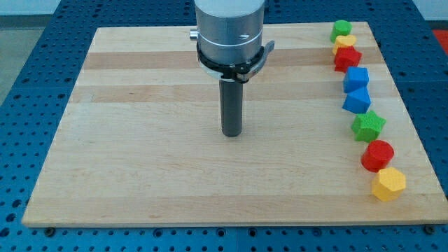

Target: Slide the yellow hexagon towards the top

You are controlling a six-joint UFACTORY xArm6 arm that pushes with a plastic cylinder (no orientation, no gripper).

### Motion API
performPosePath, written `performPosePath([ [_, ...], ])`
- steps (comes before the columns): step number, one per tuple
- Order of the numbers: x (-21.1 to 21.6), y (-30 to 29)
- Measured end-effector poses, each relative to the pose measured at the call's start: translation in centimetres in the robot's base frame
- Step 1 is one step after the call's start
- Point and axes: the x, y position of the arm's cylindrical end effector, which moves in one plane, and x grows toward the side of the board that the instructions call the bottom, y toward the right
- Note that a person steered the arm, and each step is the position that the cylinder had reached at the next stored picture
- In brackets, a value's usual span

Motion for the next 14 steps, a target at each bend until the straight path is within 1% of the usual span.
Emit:
performPosePath([
  [1,0.8,0.0],
  [2,5.1,0.1],
  [4,13.3,2.4],
  [5,14.4,2.8],
  [6,14.3,3.4],
  [9,14.3,15.4],
  [10,14.2,18.1],
  [13,14.2,24.3],
  [14,14.2,24.4],
])
